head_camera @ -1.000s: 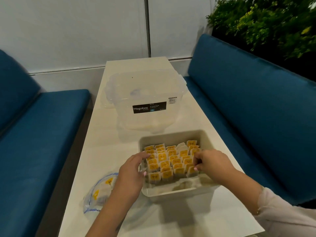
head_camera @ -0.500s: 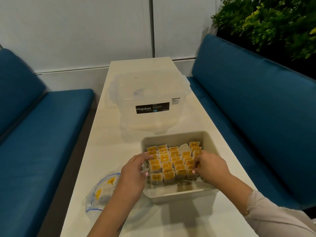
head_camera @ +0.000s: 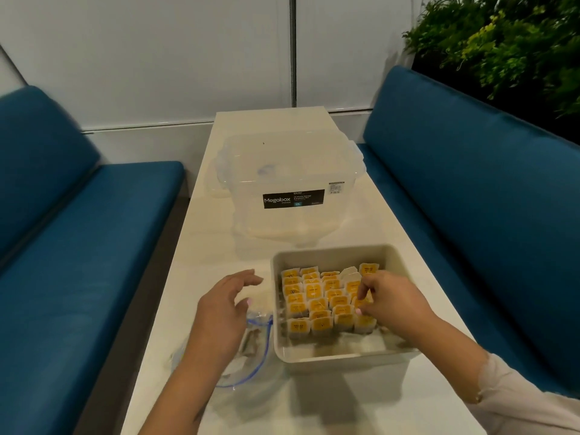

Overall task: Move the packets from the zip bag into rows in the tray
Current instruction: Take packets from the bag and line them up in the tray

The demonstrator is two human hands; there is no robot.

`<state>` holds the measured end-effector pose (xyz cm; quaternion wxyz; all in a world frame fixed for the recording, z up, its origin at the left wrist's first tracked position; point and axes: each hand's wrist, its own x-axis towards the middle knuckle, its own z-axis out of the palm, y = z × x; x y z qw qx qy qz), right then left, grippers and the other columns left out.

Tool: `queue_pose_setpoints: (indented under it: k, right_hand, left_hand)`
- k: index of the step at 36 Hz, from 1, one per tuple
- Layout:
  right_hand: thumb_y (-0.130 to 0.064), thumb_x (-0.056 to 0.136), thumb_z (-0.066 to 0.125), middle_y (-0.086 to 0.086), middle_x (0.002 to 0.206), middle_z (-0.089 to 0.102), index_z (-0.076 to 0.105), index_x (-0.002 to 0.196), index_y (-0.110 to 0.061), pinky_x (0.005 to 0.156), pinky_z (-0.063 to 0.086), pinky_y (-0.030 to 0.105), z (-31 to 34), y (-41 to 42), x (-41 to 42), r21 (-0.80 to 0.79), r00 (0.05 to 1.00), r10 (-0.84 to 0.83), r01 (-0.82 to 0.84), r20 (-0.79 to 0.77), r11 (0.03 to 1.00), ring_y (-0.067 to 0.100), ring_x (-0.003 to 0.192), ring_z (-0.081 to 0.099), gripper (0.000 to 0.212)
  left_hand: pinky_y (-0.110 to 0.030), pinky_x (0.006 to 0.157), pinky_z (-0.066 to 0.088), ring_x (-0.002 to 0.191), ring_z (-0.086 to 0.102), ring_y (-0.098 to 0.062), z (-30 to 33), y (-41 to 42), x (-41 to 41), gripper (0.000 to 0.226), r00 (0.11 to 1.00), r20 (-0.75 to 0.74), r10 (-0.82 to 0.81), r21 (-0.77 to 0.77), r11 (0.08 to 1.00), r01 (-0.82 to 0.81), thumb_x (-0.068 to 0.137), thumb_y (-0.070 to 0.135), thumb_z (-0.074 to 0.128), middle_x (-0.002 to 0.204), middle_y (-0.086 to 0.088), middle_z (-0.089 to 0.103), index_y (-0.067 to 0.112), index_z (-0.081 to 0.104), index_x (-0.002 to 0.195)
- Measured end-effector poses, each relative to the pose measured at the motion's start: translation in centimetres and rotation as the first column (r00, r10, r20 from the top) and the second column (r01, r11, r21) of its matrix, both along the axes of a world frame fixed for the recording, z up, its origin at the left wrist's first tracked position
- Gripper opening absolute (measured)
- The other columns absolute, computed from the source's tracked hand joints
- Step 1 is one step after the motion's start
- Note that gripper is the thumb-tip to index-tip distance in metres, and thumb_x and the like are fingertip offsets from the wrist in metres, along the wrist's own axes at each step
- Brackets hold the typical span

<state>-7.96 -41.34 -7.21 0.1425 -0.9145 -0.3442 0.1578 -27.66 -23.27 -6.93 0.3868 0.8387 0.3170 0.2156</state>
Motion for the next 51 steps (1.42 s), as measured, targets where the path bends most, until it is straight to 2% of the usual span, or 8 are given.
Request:
queue_pose_setpoints:
  k: [5, 10, 16, 21, 24, 30, 45, 51]
  right_hand:
    - [-0.033, 0.078, 0.076, -0.011, 0.077, 0.053, 0.062, 0.086, -0.030, 0.063, 0.046, 0.025, 2.2, 2.7, -2.2, 0.114, 0.998, 0.045, -0.041, -0.034, 0.993, 0.006, 0.069, 0.052, 0.016]
    - [-0.035, 0.079, 0.073, -0.010, 0.074, 0.058, 0.065, 0.090, -0.029, 0.063, 0.046, 0.026, 3.5, 5.6, -5.3, 0.185, 0.988, 0.145, -0.133, -0.054, 0.974, 0.004, 0.066, 0.053, 0.015]
    - [-0.035, 0.085, 0.067, -0.010, 0.090, 0.069, 0.068, 0.101, -0.028, 0.059, 0.037, 0.012, 3.1, 8.8, -10.2, 0.243, 0.944, 0.319, -0.290, -0.085, 0.926, 0.004, 0.074, 0.054, 0.018]
    - [-0.017, 0.092, 0.049, 0.004, 0.115, 0.066, 0.063, 0.118, -0.023, 0.086, 0.046, 0.029, 0.0, 11.4, -14.7, 0.042, 0.895, 0.441, -0.439, -0.074, 0.898, 0.025, 0.109, 0.059, 0.030]
    - [0.000, 0.089, 0.045, 0.015, 0.123, 0.057, 0.058, 0.118, -0.006, 0.086, 0.047, 0.036, -1.8, 12.7, -16.1, -0.147, 0.861, 0.507, -0.508, -0.047, 0.849, 0.033, 0.110, 0.057, 0.032]
    - [0.004, 0.091, 0.043, 0.024, 0.130, 0.052, 0.045, 0.132, 0.005, 0.089, 0.047, 0.041, -4.0, 14.1, -16.7, -0.324, 0.876, 0.481, -0.452, 0.012, 0.831, 0.036, 0.113, 0.057, 0.041]
    - [-0.006, 0.094, 0.048, 0.018, 0.128, 0.055, 0.052, 0.126, -0.002, 0.092, 0.044, 0.038, -4.0, 14.0, -16.1, -0.353, 0.866, 0.500, -0.459, 0.028, 0.815, 0.033, 0.116, 0.055, 0.033]
    - [-0.007, 0.094, 0.046, 0.015, 0.119, 0.062, 0.056, 0.122, -0.006, 0.086, 0.048, 0.035, -3.8, 13.9, -16.0, -0.249, 0.918, 0.394, -0.391, -0.039, 0.886, 0.032, 0.108, 0.060, 0.030]
  left_hand:
    - [-0.018, 0.088, 0.038, 0.106, 0.055, -0.006, 0.1, 2.8, -3.1, 0.030, 0.991, -0.094, 0.096, -0.005, 0.995, -0.097, 0.091, 0.006, 0.057, 0.109, 0.017, 0.063, 0.033, 0.063, 0.104]
    - [-0.019, 0.084, 0.042, 0.102, 0.060, -0.007, -0.4, 3.7, -5.7, 0.021, 0.966, -0.215, 0.143, -0.029, 0.988, -0.153, 0.085, 0.022, 0.068, 0.097, 0.016, 0.065, 0.027, 0.066, 0.106]
    - [-0.018, 0.073, 0.043, 0.086, 0.059, -0.001, -1.4, 3.3, -6.8, 0.031, 0.934, -0.291, 0.206, 0.019, 0.978, -0.209, 0.076, 0.028, 0.076, 0.092, 0.018, 0.063, 0.030, 0.066, 0.105]
    - [-0.021, 0.073, 0.049, 0.080, 0.063, -0.004, -2.1, 2.9, -6.7, 0.015, 0.932, -0.245, 0.267, 0.067, 0.964, -0.258, 0.084, 0.025, 0.068, 0.085, 0.014, 0.070, 0.029, 0.070, 0.098]
    - [-0.026, 0.073, 0.052, 0.079, 0.062, -0.004, -2.1, 2.6, -6.8, 0.009, 0.933, -0.231, 0.274, 0.070, 0.962, -0.265, 0.086, 0.027, 0.065, 0.082, 0.015, 0.068, 0.031, 0.069, 0.092]
    - [-0.027, 0.072, 0.052, 0.077, 0.062, -0.005, -2.4, 2.6, -7.1, 0.007, 0.940, -0.233, 0.251, 0.062, 0.968, -0.243, 0.086, 0.028, 0.063, 0.082, 0.016, 0.067, 0.032, 0.068, 0.090]
    - [-0.030, 0.075, 0.054, 0.081, 0.063, -0.008, -2.7, 2.9, -7.0, 0.010, 0.940, -0.252, 0.230, 0.094, 0.973, -0.213, 0.088, 0.032, 0.061, 0.087, 0.017, 0.067, 0.034, 0.066, 0.097]
    - [-0.025, 0.073, 0.049, 0.083, 0.060, -0.004, -2.4, 3.1, -7.0, 0.017, 0.927, -0.293, 0.234, 0.110, 0.971, -0.210, 0.088, 0.035, 0.060, 0.096, 0.021, 0.064, 0.037, 0.063, 0.104]
